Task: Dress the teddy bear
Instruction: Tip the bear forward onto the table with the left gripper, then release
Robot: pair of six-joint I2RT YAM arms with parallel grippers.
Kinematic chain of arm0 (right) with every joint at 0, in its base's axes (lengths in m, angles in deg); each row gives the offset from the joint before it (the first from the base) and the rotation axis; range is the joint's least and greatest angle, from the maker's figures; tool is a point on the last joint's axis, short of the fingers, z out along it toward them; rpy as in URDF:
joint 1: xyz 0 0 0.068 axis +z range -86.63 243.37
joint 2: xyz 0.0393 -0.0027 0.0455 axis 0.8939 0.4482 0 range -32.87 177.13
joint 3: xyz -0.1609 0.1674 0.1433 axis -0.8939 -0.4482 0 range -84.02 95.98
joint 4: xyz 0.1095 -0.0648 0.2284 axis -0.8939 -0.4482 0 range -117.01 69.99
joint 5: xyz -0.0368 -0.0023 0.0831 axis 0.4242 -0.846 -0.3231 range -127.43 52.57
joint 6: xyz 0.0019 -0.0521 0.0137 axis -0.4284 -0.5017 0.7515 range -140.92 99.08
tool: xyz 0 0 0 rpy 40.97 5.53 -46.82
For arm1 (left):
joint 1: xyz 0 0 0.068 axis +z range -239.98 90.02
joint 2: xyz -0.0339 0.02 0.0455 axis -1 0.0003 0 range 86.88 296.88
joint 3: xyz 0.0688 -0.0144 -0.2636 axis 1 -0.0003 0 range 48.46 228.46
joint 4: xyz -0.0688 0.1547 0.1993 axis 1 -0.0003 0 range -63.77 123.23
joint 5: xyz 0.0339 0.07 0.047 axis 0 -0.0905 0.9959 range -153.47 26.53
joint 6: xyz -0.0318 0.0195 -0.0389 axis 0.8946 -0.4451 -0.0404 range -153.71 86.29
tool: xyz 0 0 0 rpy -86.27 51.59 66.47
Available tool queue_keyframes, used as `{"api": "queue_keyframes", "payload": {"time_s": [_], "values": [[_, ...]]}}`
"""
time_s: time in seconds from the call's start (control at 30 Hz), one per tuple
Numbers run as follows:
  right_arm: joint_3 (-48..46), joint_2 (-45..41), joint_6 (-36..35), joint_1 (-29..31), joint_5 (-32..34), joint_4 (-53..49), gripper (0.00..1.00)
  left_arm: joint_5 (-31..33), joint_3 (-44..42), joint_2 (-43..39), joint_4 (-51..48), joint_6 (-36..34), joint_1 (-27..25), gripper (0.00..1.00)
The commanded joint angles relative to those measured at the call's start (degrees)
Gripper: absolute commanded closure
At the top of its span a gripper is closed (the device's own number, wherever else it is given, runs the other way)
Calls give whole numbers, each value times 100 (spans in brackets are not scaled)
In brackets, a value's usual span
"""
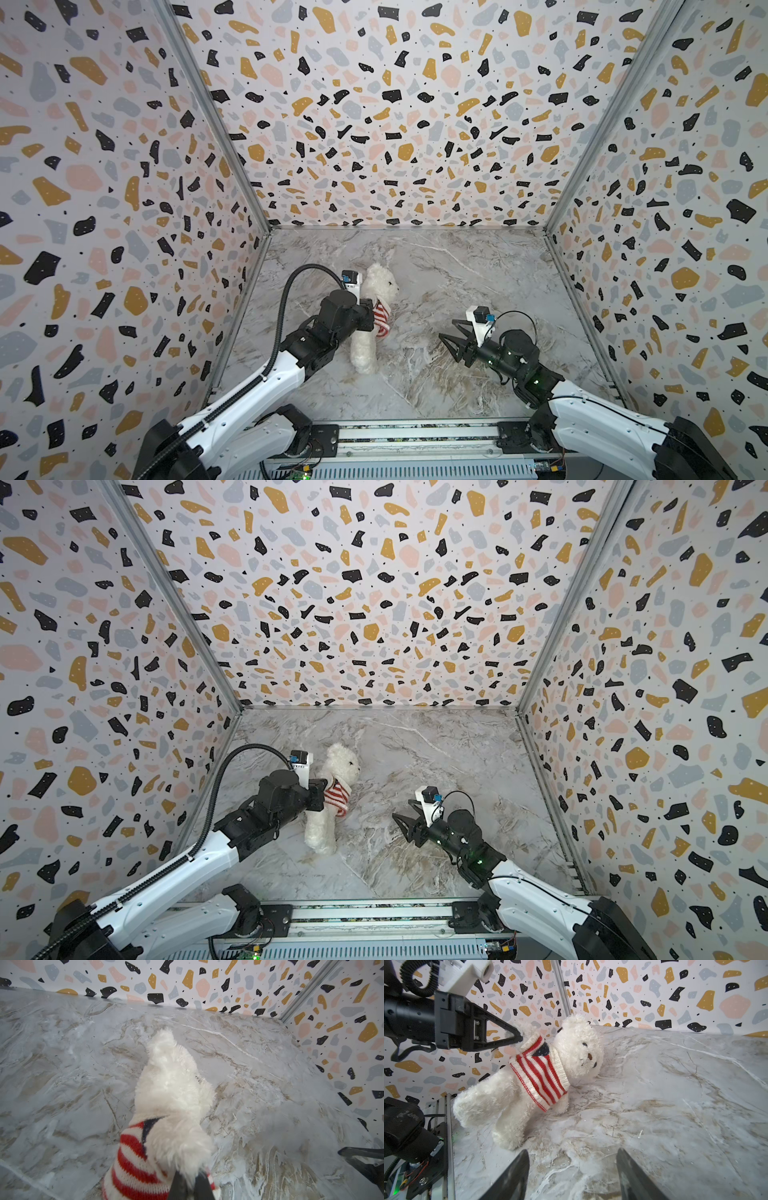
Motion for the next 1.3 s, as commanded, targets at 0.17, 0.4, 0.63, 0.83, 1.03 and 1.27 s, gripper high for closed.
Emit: {"api": "queue_keyframes", "payload": {"time_s": [0.17,0.4,0.63,0.83,1.03,1.27], "values": [[-94,-217,167,-305,-169,-211,33,-108,52,355,728,163,-130,100],[-164,-271,259,-467,-333,-192,33,-326,24,729,1216,422,-382,100],[-271,-463,452,-858,-479,-282,32,-399,-2,1073,1550,681,-792,100],[-319,-609,560,-1386,-778,-427,32,-382,67,1636,1939,895,-1416,100],[-267,-886,506,-1759,-837,-849,31,-355,247,2316,2138,882,-2035,100],[-32,-767,317,-2023,-873,-1304,31,-460,333,2920,2107,655,-2681,95]]}}
